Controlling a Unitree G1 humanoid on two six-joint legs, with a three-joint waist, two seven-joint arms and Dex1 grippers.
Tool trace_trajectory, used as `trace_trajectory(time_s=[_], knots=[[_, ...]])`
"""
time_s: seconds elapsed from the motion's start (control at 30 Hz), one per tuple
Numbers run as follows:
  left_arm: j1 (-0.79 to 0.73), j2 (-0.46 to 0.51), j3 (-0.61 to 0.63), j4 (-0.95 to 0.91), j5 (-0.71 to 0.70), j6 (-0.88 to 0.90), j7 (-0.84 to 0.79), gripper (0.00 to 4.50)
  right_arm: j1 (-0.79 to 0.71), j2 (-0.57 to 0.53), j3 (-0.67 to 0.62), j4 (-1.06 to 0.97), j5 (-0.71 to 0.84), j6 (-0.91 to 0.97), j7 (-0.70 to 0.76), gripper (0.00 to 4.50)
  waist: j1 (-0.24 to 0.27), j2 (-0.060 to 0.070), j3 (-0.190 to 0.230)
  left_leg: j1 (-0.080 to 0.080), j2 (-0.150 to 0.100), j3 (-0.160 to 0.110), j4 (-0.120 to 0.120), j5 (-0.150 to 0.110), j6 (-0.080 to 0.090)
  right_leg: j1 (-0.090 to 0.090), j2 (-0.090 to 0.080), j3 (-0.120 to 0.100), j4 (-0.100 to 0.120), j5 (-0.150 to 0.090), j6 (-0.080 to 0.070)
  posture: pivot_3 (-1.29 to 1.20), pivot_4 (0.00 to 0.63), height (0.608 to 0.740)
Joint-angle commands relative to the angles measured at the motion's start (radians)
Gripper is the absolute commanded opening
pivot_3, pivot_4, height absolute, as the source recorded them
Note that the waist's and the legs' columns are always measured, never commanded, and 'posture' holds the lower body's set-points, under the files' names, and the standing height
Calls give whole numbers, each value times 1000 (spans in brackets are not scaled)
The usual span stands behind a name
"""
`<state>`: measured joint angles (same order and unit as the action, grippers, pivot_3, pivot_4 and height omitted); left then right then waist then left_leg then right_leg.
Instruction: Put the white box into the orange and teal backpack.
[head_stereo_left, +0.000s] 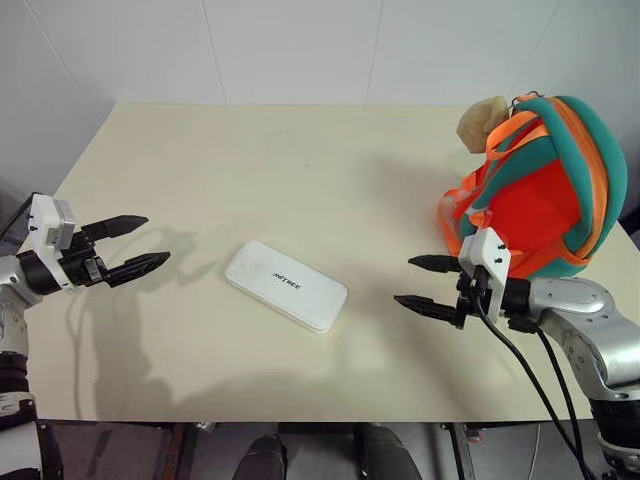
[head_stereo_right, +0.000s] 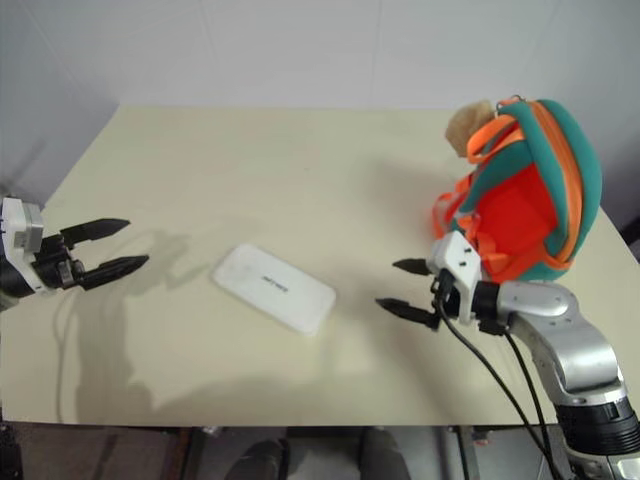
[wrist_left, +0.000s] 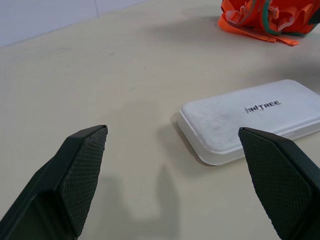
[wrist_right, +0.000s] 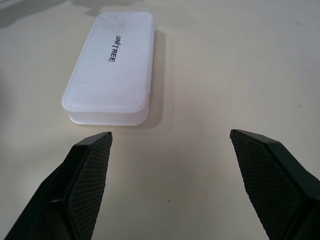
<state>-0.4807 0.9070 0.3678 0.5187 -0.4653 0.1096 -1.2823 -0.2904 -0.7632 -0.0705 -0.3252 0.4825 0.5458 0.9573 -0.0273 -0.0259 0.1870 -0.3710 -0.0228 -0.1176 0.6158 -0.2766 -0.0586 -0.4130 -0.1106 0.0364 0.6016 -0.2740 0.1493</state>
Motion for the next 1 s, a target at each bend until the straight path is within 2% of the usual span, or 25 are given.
trace_trajectory(time_s=[0.03,0.23,0.53,0.67,0.8,1.0], knots=[[-45,30,2,15,8,-28,-13,4479,-29,3,-25,-37,19,-7,-14,4496,-1,0,0,0,0,0,0,0,0,0,0,0,0,0,0,0,150,740],[-59,6,-11,12,6,-28,-5,4479,-67,29,-5,-21,7,-19,-34,4496,0,0,0,1,0,0,1,0,0,0,0,0,-1,0,0,0,150,740],[-149,-2,-54,103,29,-44,-25,4479,-65,56,9,-70,-7,3,-118,4496,1,0,0,0,0,0,1,0,0,0,0,0,2,0,0,0,150,740],[-144,-8,-65,109,28,-51,-46,3598,-59,83,25,-95,-32,-3,-175,3597,0,0,0,0,0,0,1,0,0,0,0,0,2,0,0,0,150,740],[-178,-26,-88,164,62,-100,-42,2290,-66,103,50,-114,-46,13,-204,2165,0,0,0,0,0,0,2,0,0,0,1,0,3,0,0,0,150,740],[-208,-47,-127,194,79,-84,-58,379,-48,106,77,-148,-63,42,-237,142,1,0,0,0,0,0,2,0,0,0,1,0,3,0,0,0,150,740]])
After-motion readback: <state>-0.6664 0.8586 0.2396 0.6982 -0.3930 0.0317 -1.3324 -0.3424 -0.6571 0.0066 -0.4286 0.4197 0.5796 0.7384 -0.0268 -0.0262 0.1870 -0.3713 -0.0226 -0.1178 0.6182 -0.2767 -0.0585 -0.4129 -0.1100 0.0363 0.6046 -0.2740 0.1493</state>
